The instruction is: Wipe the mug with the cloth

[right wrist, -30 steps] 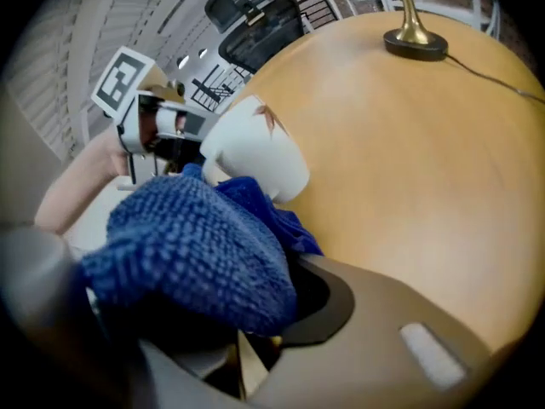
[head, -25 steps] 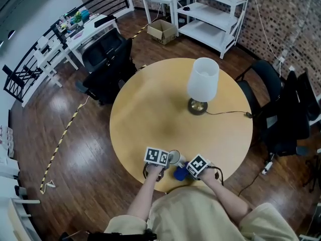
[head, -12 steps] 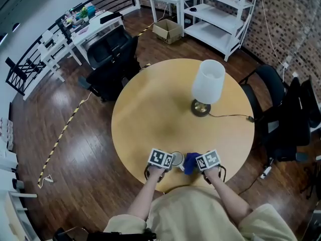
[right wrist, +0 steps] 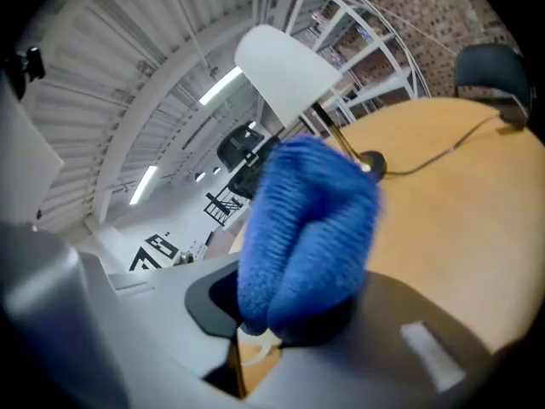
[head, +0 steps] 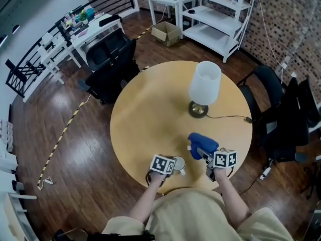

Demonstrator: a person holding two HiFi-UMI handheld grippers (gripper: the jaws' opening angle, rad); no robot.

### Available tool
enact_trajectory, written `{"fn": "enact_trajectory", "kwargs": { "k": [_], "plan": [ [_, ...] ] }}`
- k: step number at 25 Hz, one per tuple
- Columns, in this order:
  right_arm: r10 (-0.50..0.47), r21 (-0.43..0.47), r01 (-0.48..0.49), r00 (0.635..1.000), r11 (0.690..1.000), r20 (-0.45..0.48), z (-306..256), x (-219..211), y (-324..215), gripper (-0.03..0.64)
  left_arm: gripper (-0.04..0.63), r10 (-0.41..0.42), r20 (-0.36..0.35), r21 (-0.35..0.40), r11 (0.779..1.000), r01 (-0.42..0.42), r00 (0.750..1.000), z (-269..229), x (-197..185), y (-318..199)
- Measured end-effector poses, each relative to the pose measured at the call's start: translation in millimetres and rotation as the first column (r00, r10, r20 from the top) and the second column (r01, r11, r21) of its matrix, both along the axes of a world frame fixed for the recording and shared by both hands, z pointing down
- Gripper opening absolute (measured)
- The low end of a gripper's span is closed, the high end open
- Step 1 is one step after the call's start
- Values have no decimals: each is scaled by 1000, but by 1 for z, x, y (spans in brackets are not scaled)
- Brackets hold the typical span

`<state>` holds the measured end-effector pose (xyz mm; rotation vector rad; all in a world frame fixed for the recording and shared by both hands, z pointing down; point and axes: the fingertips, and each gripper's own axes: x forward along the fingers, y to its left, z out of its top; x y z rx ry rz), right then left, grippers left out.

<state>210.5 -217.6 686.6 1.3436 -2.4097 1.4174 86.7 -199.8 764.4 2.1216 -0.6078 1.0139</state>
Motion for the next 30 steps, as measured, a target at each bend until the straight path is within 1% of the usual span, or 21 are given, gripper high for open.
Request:
{"fn": "enact_trajectory", "kwargs": {
  "k": [2, 5, 6, 8, 10, 11, 12, 13, 14, 15, 16, 17, 18, 19, 21, 24, 25, 26, 28, 29, 30],
  "plan": [
    [20, 131, -16, 1000, 991, -23, -24, 7, -2, 58, 52, -7, -6, 16, 1000, 7, 1000, -2, 4, 5],
    [58, 295, -49, 998, 954, -24, -67, 16, -1, 58, 57, -29, -11, 34, 999, 29, 1000, -3, 9, 11],
    [66, 334, -55, 998, 941, -20, -80, 18, 0, 58, 58, -42, -15, 42, 998, 42, 999, -4, 8, 12],
    [61, 380, -47, 998, 924, -26, -102, 21, 1, 55, 67, -76, -32, 78, 994, 78, 997, -9, 5, 9],
    [45, 414, -18, 997, 910, -55, -123, 21, 2, 58, 127, -120, -63, 145, 981, 128, 991, -24, 0, 1],
    [38, 442, 1, 996, 897, -79, -136, 20, 3, 60, 154, -145, -85, 183, 970, 158, 986, -35, -4, -5],
    [31, 478, 26, 993, 878, -112, -150, 17, 3, 60, 191, -168, -113, 223, 956, 190, 979, -48, -7, -10],
    [23, 520, 63, 987, 852, -157, -164, 14, 4, 61, 213, -188, -149, 268, 937, 223, 971, -65, -11, -17],
    [19, 558, 109, 976, 823, -219, -178, 10, 4, 61, 216, -200, -190, 318, 914, 253, 961, -84, -14, -24],
    [31, 589, 154, 956, 794, -291, -190, 6, 2, 63, 225, -204, -227, 375, 884, 279, 952, -107, -16, -33],
    [63, 614, 184, 931, 767, -359, -202, 5, -2, 63, 234, -203, -255, 436, 848, 300, 945, -130, -18, -43],
    [112, 639, 195, 907, 744, -406, -213, 5, -7, 63, 243, -202, -274, 498, 807, 318, 940, -153, -22, -54],
    [164, 662, 185, 889, 726, -428, -224, 7, -12, 63, 276, -201, -289, 555, 761, 335, 936, -177, -25, -64],
    [212, 681, 161, 878, 715, -430, -233, 11, -18, 64, 313, -201, -306, 602, 716, 352, 931, -200, -29, -73],
    [286, 701, 91, 870, 708, -403, -246, 20, -29, 64, 342, -200, -347, 666, 635, 391, 916, -245, -33, -86],
    [365, 708, 0, 857, 706, -364, -258, 33, -39, 66, 397, -197, -435, 706, 532, 468, 879, -304, -38, -94],
    [379, 711, -15, 854, 703, -356, -262, 35, -40, 66, 400, -192, -455, 716, 503, 485, 870, -320, -40, -94],
    [384, 715, -24, 855, 698, -347, -266, 36, -40, 66, 400, -186, -464, 728, 477, 493, 866, -333, -40, -93],
    [385, 719, -36, 862, 694, -329, -271, 35, -40, 66, 400, -182, -465, 753, 433, 495, 866, -350, -43, -92],
    [386, 717, -43, 864, 696, -323, -272, 35, -40, 66, 400, -187, -464, 761, 417, 497, 866, -354, -45, -92],
    [386, 713, -50, 866, 700, -318, -271, 34, -39, 64, 399, -196, -463, 763, 409, 501, 864, -355, -48, -91]
  ]
}}
